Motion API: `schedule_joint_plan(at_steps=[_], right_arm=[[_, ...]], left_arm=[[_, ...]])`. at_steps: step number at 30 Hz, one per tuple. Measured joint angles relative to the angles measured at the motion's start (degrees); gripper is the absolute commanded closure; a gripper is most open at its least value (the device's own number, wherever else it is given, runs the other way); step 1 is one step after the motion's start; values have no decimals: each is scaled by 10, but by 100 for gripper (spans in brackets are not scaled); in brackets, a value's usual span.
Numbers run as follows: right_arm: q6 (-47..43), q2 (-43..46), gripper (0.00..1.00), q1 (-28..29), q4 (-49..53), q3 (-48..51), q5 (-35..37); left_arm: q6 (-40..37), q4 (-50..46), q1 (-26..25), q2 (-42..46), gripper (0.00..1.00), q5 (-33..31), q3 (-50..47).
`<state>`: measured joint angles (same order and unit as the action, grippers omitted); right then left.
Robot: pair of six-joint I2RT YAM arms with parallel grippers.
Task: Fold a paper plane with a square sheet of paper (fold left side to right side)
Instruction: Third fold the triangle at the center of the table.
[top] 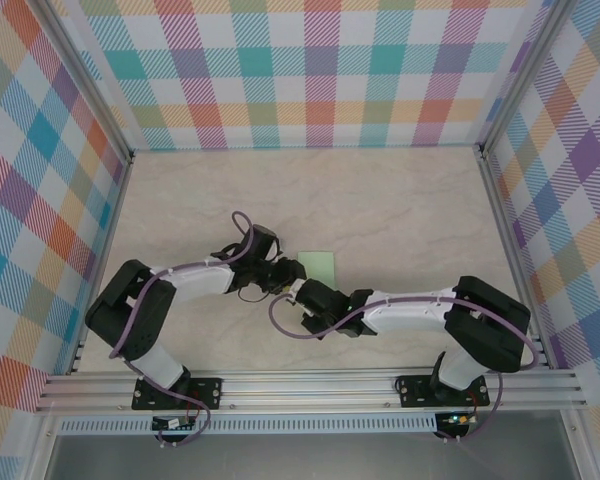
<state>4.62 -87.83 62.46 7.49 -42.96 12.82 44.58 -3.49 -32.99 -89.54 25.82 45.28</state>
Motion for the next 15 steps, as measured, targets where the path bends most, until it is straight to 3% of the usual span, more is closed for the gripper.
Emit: schedule_joint_plan(at_steps=[3,8,15], right_arm=[[8,3,100,-9,0,0,-21],[19,3,100,-16,1,0,-46],[35,3,100,-23,-3,7,-63]], left_arm=[[-19,-27,12,20,58,-7,0],[-42,-39,14,10,76,2,27],[-66,-13,13,-114,84,39,133]])
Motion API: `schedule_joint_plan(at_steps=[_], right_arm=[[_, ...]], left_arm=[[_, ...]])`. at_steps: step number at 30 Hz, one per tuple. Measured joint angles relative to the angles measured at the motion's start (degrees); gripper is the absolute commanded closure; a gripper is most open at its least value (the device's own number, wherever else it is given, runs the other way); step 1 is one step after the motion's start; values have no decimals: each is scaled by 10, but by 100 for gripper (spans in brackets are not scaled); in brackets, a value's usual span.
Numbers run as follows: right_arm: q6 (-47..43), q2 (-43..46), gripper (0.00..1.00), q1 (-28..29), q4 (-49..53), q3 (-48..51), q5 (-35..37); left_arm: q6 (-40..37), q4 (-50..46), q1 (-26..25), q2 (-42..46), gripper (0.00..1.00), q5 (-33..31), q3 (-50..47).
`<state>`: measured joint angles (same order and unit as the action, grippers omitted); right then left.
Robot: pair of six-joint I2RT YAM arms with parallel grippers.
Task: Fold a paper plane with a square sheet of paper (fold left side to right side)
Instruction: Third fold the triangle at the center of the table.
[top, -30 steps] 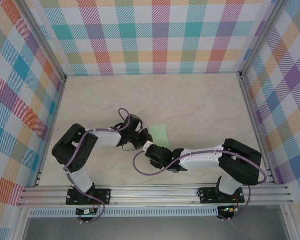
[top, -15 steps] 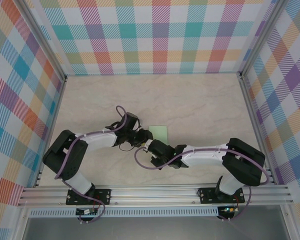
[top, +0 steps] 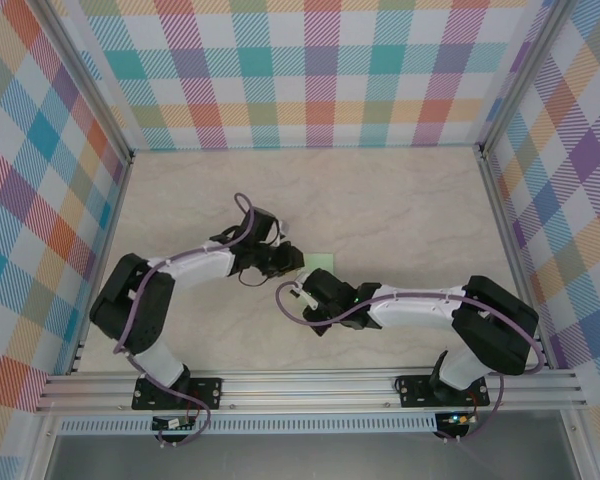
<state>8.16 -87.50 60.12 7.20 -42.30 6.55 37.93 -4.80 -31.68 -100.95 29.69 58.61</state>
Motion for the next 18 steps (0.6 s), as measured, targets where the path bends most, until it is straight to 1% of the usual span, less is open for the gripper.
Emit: schedule_joint_plan(at_steps=[4,9,12,18], right_arm=[[5,0,100,-4,-1,4,-7],[13,0,100,-14,-2,4,-20],[19,0,100,-24,-2,4,-32],[34,5,100,-57,-2,7,-67]], left_arm=[[-6,4,-7,-71,84,13,50],[-22,-3,-18,-131,85,12,89],[-31,-15,-24,-148,86,9,97],[-47,-26,-26,-149,86,2,103]])
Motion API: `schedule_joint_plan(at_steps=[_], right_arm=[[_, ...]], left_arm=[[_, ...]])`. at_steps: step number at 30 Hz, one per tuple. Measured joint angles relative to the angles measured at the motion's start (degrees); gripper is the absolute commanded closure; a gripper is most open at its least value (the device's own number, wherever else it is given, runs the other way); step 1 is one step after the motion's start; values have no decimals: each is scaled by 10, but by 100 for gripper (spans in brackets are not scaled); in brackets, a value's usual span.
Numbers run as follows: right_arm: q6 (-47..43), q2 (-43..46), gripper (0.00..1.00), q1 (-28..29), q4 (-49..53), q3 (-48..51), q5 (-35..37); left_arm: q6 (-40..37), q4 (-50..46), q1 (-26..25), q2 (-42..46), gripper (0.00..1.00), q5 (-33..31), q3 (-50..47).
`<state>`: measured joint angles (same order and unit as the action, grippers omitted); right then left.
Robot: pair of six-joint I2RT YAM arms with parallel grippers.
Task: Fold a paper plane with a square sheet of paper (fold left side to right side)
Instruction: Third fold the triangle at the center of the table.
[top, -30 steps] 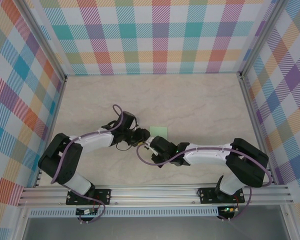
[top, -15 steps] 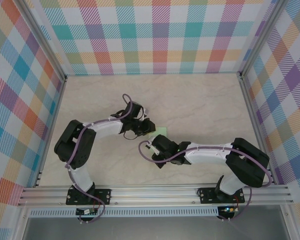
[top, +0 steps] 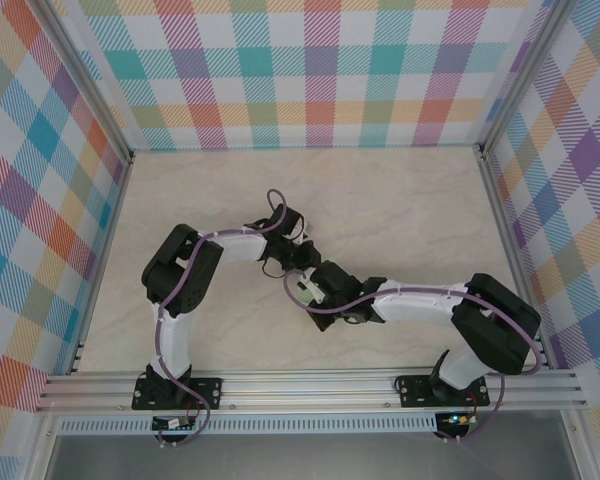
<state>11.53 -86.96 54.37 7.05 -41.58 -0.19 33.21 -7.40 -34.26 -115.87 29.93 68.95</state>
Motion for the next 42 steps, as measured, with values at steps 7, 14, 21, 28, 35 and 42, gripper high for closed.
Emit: schedule_joint_plan(at_steps=[7,14,21,28,35,42], right_arm=[[19,17,100,-50,9,5,-38],[32,16,100,-76,23,5,-47],[44,-3,100,-90,34,2,-48],[52,-11,100,-103,43,-1,-46],[56,-14,100,-110,47,-4,-43],[56,-21,100,-112,47,-9,-39]], left_arm=[[-8,-2,0,-4,87,0,3],[-12,-2,-2,-7,88,0,7],[-12,-5,-4,-8,88,-5,11],[-12,-9,-5,-9,88,-6,14],[-12,-11,-5,-10,88,-6,15],[-12,-12,-5,-10,89,-7,16]])
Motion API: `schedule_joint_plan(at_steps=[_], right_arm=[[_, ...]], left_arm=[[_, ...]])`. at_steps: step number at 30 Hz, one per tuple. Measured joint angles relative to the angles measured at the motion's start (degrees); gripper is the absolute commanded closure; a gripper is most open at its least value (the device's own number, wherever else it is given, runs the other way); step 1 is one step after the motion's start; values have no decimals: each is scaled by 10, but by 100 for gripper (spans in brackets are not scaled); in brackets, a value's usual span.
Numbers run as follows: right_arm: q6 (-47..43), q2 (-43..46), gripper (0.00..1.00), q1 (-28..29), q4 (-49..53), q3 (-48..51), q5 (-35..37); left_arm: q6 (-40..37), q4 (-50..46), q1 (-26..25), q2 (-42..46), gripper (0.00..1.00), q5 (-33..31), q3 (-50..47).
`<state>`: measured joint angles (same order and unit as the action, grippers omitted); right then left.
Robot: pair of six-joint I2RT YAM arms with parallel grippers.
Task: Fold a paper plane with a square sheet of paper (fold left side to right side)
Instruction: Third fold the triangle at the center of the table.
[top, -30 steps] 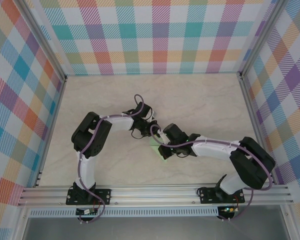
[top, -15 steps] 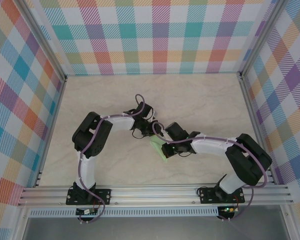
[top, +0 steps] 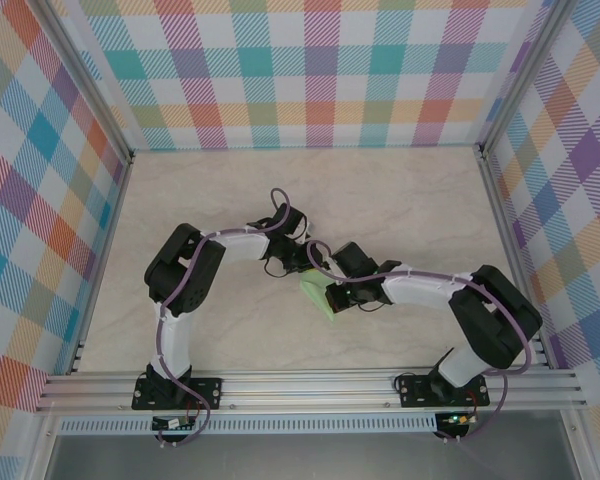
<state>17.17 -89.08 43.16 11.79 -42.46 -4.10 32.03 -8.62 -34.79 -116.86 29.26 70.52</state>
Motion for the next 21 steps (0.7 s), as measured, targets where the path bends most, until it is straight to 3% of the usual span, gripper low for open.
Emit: schedule_joint_plan(at_steps=[21], right_arm=[[0,-21,100,0,12,-20,2]], left_arm=[[0,-3,-1,-1,89,-2,2]])
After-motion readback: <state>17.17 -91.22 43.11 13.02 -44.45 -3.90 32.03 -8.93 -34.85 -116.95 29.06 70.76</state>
